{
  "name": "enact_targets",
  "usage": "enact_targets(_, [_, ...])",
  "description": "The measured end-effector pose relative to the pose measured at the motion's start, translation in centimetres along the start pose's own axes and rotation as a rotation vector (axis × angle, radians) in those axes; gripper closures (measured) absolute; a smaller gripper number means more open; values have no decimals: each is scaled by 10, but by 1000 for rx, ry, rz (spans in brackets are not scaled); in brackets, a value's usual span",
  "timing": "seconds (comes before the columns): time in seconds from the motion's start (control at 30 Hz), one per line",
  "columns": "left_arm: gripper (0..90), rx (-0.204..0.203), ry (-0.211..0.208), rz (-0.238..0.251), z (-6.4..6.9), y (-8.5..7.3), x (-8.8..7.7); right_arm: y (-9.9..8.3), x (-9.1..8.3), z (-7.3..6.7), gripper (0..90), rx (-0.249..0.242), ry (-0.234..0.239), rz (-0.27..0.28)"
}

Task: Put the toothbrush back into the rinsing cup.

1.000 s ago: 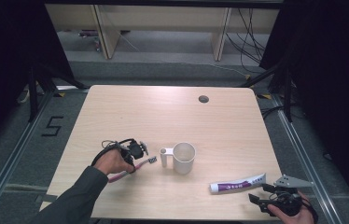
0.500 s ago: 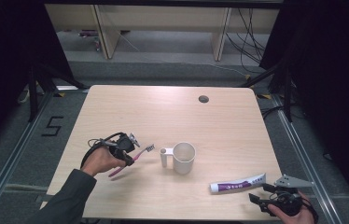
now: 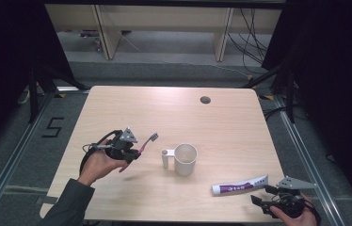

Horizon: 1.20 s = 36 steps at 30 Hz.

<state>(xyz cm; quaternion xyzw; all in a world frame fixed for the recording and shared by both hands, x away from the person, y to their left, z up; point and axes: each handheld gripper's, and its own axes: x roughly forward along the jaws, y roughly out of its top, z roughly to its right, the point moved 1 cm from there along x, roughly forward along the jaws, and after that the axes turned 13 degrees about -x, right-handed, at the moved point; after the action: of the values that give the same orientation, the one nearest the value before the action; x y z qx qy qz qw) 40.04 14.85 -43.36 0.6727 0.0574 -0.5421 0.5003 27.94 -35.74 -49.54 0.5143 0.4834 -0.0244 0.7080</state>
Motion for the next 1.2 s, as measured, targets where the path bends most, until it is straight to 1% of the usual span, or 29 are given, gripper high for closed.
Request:
enact_targets(0.03, [826,-17,-5,26,0,0,-1,0,0,0,249,0,-4,5])
enact_targets(0.07, [826,-31,-13,46,0,0,-2,0,-1,0,249,2,-9,-7])
enact_targets(0.1, [826,-34,-27,67,0,1,-3,0,-1,0,248,2,-9,-7])
enact_targets(0.13, [826,-34,-27,67,0,1,-3,0,-1,-2,248,29,1,-8])
enact_targets(0.17, [826,-53,-18,115,0,1,-4,0,-1,-2,248,29,1,-7])
enact_targets(0.2, [826,-53,-18,115,0,1,-4,0,-1,-2,248,29,1,-7])
enact_targets(0.23, [826,-60,-16,129,-1,1,-5,0,0,-1,248,23,0,-4])
enact_targets(0.27, [826,-64,-18,153,-1,1,-5,0,-1,0,248,-2,-9,-6])
enact_targets(0.3, [826,-69,-17,172,-1,1,-6,0,-1,0,248,-3,-9,-6])
enact_targets(0.33, [826,-84,-20,223,-2,1,-7,0,0,0,248,-1,-1,0])
enact_targets(0.37, [826,-105,-24,256,-1,1,-7,0,0,-2,248,30,10,0])
enact_targets(0.4, [826,-105,-24,256,-1,1,-7,0,0,-2,248,30,10,0])
enact_targets(0.43, [826,-113,-24,276,-1,1,-8,0,0,0,248,3,-7,4])
enact_targets(0.47, [826,-131,-15,301,0,2,-8,0,0,-1,248,27,4,0])
enact_targets(0.5, [826,-131,-15,301,0,2,-8,0,0,-1,248,27,4,0])
enact_targets(0.53, [826,-136,-11,332,2,2,-6,0,0,-2,249,27,6,1])
enact_targets(0.57, [825,-136,-11,332,2,2,-6,0,0,-2,249,27,6,1])
enact_targets(0.6, [826,-149,-20,355,4,2,-5,0,0,0,248,11,-3,3])
enact_targets(0.63, [826,-155,-30,378,5,3,-5,0,0,0,249,15,-2,1])
enact_targets(0.73, [826,-169,-31,431,6,3,-5,0,0,-2,249,36,7,-2])
enact_targets(0.77, [826,-169,-31,431,6,3,-5,0,0,-2,249,36,7,-2])
enact_targets(0.8, [826,-172,-41,448,7,4,-4,0,0,-2,248,36,6,-2])
enact_targets(0.83, [826,-183,-33,484,8,5,-4,0,0,-2,248,35,6,-1])
enact_targets(0.87, [826,-190,-41,505,9,5,-4,0,0,-3,249,50,14,-8])
enact_targets(0.9, [826,-193,-37,522,9,5,-4,0,0,-2,248,44,10,-5])
enact_targets(1.0, [825,-200,-48,539,10,6,-3,0,0,-2,248,46,10,-6])
enact_targets(1.03, [825,-200,-36,547,11,5,-3,0,0,-2,249,42,10,-5])
enact_targets(1.13, [825,-205,-39,561,11,5,-4,0,0,-2,248,42,9,-4])
enact_targets(1.2, [825,-207,-37,590,13,6,-6,0,0,-2,248,40,10,-4])
